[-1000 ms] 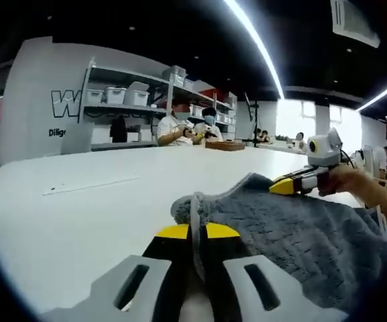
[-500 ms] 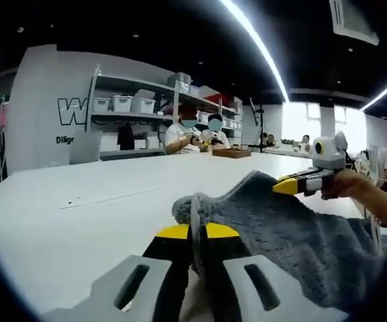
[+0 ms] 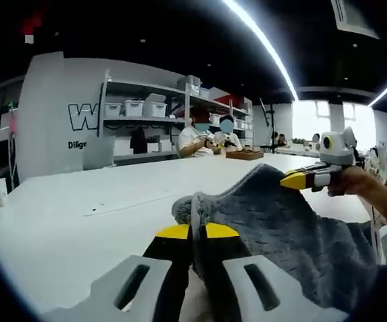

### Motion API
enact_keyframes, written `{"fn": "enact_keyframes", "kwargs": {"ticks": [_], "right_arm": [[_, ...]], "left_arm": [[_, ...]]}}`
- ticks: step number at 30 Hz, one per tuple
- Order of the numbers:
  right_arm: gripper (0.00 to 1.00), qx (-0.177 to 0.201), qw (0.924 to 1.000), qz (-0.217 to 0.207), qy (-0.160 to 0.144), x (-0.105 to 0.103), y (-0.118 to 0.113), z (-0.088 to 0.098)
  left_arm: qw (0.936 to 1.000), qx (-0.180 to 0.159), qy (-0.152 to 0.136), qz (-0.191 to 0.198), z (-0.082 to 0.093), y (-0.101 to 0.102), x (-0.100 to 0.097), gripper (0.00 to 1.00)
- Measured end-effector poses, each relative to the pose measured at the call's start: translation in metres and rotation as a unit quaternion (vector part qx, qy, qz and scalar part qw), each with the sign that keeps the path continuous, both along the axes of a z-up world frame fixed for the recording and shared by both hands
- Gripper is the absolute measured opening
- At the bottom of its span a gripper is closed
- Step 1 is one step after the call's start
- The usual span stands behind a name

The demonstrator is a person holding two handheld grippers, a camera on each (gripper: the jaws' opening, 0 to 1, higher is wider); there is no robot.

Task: Open the folded towel by lifting each exposed corner and separating the folded layers until the towel lies flat within the target outline without major curled edges

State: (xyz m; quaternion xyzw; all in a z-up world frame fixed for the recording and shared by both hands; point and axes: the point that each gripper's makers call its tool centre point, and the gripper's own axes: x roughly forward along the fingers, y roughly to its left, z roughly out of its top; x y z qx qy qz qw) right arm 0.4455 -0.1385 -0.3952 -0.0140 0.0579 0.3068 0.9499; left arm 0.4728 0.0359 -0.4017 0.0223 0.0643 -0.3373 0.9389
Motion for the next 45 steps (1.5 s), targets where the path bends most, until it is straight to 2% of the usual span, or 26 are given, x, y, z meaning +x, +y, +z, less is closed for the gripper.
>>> {"fn": "enact_keyframes", "kwargs": {"ticks": [7,13,17,20,26,27,32,38,45], "right_arm": [[0.0,0.001,1.0,-0.001,-0.008,0.004,0.002,0.006],[0.0,-0.02,0.9997,-0.003,-0.015,0.024,0.001,0.007],[0.0,-0.025,0.9995,-0.003,-0.019,0.037,0.002,0.009],[0.0,-0.02,0.9996,-0.003,-0.019,0.049,0.005,0.009],[0.0,-0.024,0.9995,-0.006,-0.018,0.065,0.01,0.003],[0.0,-0.026,0.9995,-0.007,-0.018,0.067,0.01,0.002],[0.0,-0.028,0.9995,-0.011,-0.014,0.072,0.008,-0.003],[0.0,-0.033,0.9993,-0.019,-0.004,0.078,0.005,-0.017],[0.0,-0.038,0.999,-0.021,0.007,0.083,0.006,-0.029]], "left_arm": [[0.9998,0.016,-0.015,0.003,0.012,0.002,0.015,0.03],[0.9994,0.026,-0.019,0.013,0.013,0.005,0.029,0.04],[0.9995,0.007,-0.018,0.024,0.016,0.013,0.038,0.04],[0.9994,0.014,-0.018,0.028,0.013,0.015,0.044,0.04],[0.9993,0.005,-0.013,0.034,0.009,0.02,0.054,0.04],[0.9993,0.008,-0.012,0.034,0.008,0.02,0.06,0.04],[0.9992,0.01,-0.009,0.036,0.003,0.02,0.071,0.04],[0.9991,0.002,0.012,0.04,-0.018,0.022,0.078,0.04],[0.999,0.004,0.014,0.042,-0.024,0.02,0.082,0.03]]}}
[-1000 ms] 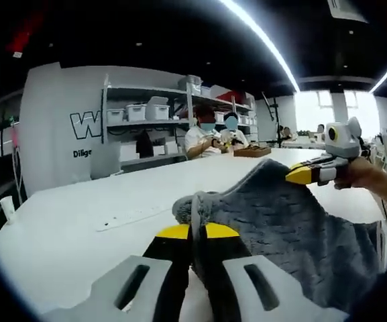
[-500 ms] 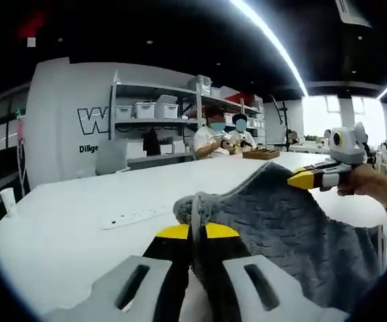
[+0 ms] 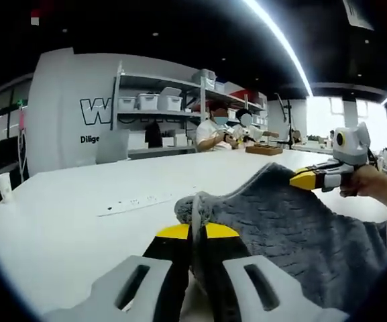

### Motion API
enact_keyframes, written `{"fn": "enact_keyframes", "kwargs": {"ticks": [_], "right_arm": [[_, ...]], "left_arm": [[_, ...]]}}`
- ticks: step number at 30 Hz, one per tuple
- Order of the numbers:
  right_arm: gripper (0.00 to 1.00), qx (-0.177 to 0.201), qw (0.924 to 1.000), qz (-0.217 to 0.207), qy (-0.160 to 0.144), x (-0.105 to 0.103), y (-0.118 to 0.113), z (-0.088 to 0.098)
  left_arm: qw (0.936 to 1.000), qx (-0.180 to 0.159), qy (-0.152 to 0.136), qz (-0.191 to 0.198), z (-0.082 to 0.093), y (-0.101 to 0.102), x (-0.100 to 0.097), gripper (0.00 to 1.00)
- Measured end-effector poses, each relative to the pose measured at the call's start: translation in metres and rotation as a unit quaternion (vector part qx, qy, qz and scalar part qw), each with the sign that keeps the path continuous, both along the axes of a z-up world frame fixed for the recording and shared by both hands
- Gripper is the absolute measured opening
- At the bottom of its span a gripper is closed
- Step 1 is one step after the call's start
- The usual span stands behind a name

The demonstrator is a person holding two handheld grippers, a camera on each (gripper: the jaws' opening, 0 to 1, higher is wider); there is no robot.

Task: Open the folded towel by lifting each exposed corner and separating the folded layers until the towel lies flat within the target outline without major curled edges

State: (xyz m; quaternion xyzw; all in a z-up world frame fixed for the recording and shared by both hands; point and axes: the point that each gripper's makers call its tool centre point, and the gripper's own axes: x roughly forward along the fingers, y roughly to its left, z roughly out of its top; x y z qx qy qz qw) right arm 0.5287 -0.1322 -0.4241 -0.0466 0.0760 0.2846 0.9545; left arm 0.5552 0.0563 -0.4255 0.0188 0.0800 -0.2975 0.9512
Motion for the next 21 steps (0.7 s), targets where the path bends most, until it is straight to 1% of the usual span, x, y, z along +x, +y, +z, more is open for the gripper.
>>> {"fn": "enact_keyframes", "kwargs": {"ticks": [4,13,16,21], "right_arm": [[0.0,0.0,1.0,-0.002,0.004,0.001,-0.001,-0.004],[0.0,0.008,0.9998,-0.007,0.019,0.004,-0.001,-0.015],[0.0,0.009,0.9996,-0.006,0.024,0.004,0.0,-0.02],[0.0,0.013,0.9995,-0.007,0.03,0.006,-0.001,-0.024]], "left_arm": [[1.0,0.004,-0.002,0.0,-0.002,0.0,0.0,0.04],[0.9999,-0.004,0.009,0.007,-0.01,0.002,0.0,0.04],[0.9999,-0.005,0.013,0.01,-0.015,0.003,0.0,0.04],[0.9998,-0.006,0.017,0.012,-0.02,0.004,0.0,0.04]]}}
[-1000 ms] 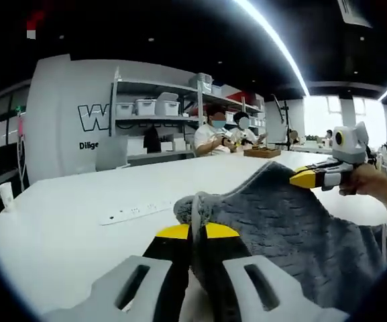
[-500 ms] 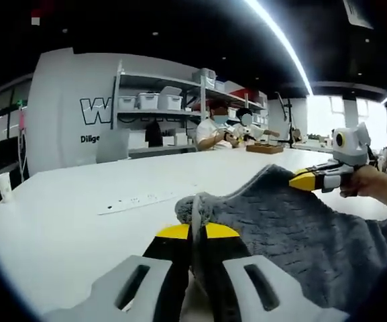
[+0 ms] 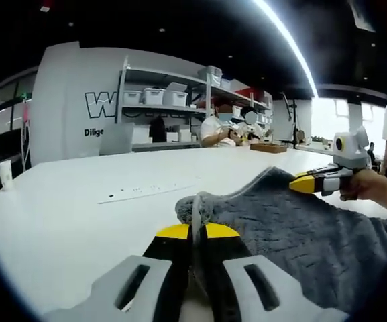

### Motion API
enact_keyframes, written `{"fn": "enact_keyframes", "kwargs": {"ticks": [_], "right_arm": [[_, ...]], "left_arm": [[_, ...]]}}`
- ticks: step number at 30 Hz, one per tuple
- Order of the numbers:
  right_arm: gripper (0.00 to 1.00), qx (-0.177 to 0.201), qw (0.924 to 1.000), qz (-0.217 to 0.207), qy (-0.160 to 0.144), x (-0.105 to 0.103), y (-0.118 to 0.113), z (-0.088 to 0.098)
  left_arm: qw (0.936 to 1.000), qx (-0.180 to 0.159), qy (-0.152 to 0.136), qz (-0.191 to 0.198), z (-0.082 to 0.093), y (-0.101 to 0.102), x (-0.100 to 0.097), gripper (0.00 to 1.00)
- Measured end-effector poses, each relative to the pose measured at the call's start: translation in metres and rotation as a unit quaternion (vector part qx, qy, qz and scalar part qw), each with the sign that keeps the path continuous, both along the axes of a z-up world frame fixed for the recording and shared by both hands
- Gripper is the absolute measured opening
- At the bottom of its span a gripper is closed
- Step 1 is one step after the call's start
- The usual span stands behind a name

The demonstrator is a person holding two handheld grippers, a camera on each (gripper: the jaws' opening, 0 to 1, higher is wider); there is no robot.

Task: Open the folded towel by lifting each exposed corner and separating the folded layers until the towel lies flat within the target outline without major curled edges

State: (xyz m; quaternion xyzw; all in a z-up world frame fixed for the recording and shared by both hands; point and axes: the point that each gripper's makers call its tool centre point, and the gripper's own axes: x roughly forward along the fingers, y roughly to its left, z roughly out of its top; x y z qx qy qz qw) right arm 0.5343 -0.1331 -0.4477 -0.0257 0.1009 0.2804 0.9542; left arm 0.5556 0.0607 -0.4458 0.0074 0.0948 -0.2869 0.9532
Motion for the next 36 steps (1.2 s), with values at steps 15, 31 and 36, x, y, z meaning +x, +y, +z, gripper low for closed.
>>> {"fn": "enact_keyframes", "kwargs": {"ticks": [15,31,36], "right_arm": [[0.02,0.003,0.9998,-0.005,0.017,0.002,0.0,-0.014],[0.05,-0.004,0.9998,-0.009,0.02,0.0,-0.003,-0.013],[0.05,-0.007,0.9998,-0.012,0.015,0.0,-0.007,-0.012]], "left_arm": [[0.9999,-0.009,0.009,0.003,-0.011,0.002,0.0,0.04],[1.0,-0.006,0.006,0.0,-0.008,0.0,0.0,0.05],[0.9999,-0.007,0.008,0.002,-0.008,0.001,-0.001,0.07]]}}
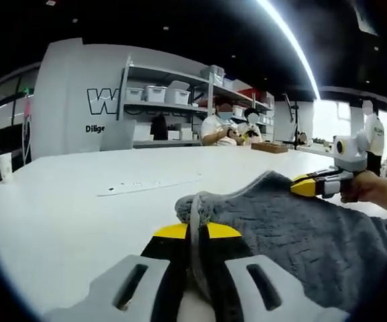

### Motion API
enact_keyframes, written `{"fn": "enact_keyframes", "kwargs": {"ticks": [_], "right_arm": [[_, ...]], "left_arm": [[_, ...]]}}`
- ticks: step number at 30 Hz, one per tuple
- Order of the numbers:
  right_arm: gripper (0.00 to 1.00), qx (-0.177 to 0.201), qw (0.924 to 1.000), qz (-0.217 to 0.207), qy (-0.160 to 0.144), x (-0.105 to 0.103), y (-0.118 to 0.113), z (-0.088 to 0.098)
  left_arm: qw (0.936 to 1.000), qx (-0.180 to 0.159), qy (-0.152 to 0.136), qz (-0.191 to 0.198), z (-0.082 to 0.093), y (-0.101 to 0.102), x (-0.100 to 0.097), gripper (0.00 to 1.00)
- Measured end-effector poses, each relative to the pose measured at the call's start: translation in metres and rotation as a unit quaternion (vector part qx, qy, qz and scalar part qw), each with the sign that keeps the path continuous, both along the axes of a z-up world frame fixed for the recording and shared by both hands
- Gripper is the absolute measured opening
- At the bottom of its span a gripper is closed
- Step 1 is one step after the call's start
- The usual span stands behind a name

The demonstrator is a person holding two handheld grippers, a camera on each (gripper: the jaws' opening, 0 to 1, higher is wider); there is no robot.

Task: Open the folded towel by lifting each exposed corner and separating the folded layers until the towel lies flat within the target outline without major curled edges

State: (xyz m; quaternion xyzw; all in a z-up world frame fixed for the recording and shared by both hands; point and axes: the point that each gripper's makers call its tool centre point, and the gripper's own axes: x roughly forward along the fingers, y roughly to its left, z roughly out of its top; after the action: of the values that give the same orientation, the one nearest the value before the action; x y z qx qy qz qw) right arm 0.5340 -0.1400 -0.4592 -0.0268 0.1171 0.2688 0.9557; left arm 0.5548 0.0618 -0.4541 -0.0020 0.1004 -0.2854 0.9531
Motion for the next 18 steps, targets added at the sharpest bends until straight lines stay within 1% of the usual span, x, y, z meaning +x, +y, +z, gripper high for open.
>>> {"fn": "enact_keyframes", "kwargs": {"ticks": [10,13,18], "right_arm": [[0.07,-0.008,0.9999,-0.001,-0.011,-0.007,-0.004,0.009],[0.07,-0.013,0.9998,0.004,-0.013,-0.012,-0.001,0.011],[0.06,-0.013,0.9997,0.013,-0.019,-0.02,0.005,0.015]], "left_arm": [[1.0,-0.004,0.005,0.003,0.0,0.001,-0.002,0.09],[0.9999,-0.006,0.008,0.012,0.001,0.006,-0.001,0.11],[0.9997,-0.015,0.008,0.016,0.002,0.01,-0.002,0.09]]}}
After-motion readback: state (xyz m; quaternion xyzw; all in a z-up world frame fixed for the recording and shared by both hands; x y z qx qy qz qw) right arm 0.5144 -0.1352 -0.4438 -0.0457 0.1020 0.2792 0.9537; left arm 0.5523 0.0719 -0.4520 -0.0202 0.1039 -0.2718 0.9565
